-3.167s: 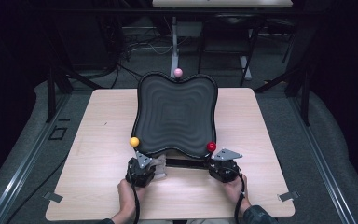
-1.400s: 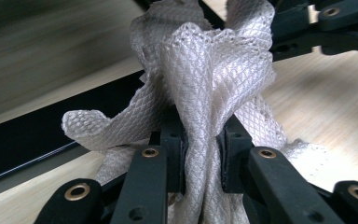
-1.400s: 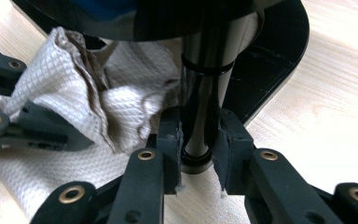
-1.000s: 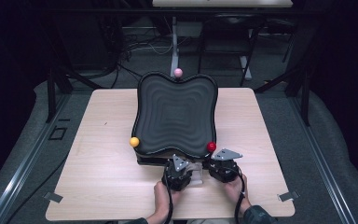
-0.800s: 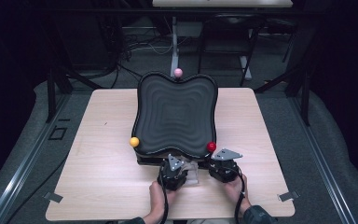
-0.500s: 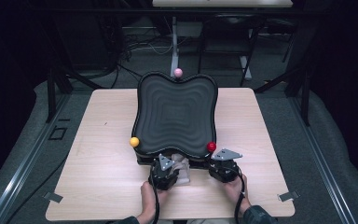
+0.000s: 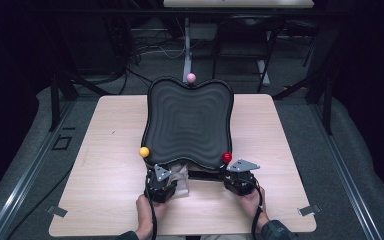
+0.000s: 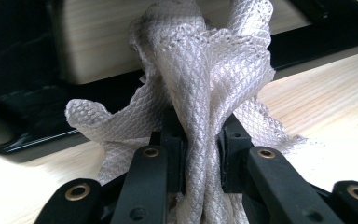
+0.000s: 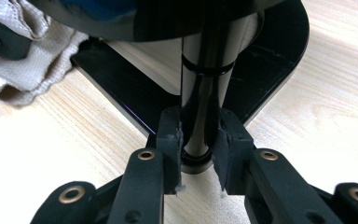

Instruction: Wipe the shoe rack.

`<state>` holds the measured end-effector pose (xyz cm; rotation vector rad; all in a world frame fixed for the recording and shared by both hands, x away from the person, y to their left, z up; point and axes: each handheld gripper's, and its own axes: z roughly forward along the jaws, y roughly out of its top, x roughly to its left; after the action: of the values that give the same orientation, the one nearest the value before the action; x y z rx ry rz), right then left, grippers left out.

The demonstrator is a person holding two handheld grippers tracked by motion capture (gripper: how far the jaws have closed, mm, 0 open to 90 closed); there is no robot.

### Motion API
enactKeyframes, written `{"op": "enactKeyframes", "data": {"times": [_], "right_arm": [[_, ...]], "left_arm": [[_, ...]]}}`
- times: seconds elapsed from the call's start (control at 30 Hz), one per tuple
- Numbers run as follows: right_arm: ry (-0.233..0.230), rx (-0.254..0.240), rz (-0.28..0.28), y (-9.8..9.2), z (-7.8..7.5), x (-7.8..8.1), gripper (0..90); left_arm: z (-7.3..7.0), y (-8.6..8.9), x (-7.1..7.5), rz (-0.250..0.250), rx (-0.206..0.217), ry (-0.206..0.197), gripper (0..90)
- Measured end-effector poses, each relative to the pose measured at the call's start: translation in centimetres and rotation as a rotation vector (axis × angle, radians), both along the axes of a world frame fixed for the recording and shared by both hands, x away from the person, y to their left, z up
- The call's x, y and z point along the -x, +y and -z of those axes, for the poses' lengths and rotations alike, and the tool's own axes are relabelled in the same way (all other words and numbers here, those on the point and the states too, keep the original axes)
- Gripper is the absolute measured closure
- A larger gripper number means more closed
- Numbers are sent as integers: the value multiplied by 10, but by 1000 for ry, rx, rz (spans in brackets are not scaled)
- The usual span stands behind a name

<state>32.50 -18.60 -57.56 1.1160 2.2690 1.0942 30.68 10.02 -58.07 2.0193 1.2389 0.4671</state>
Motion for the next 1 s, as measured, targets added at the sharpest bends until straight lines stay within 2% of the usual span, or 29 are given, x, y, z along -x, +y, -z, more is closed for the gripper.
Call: {"op": "enactKeyframes", "data": {"times": [0.2, 0.43, 0.77, 1.0], "right_arm": [[1, -2, -2, 0, 0, 0, 738], [1, -1, -2, 0, 0, 0, 737], [2, 1, -2, 0, 0, 0, 737], [3, 0, -4, -1, 0, 0, 737]], "left_arm": [[0, 16, -1, -2, -13, 1, 761], [-1, 36, 0, -48, -14, 5, 762], [-2, 51, -3, -72, -18, 24, 763], [-4, 57, -7, -66, -13, 45, 764]]}}
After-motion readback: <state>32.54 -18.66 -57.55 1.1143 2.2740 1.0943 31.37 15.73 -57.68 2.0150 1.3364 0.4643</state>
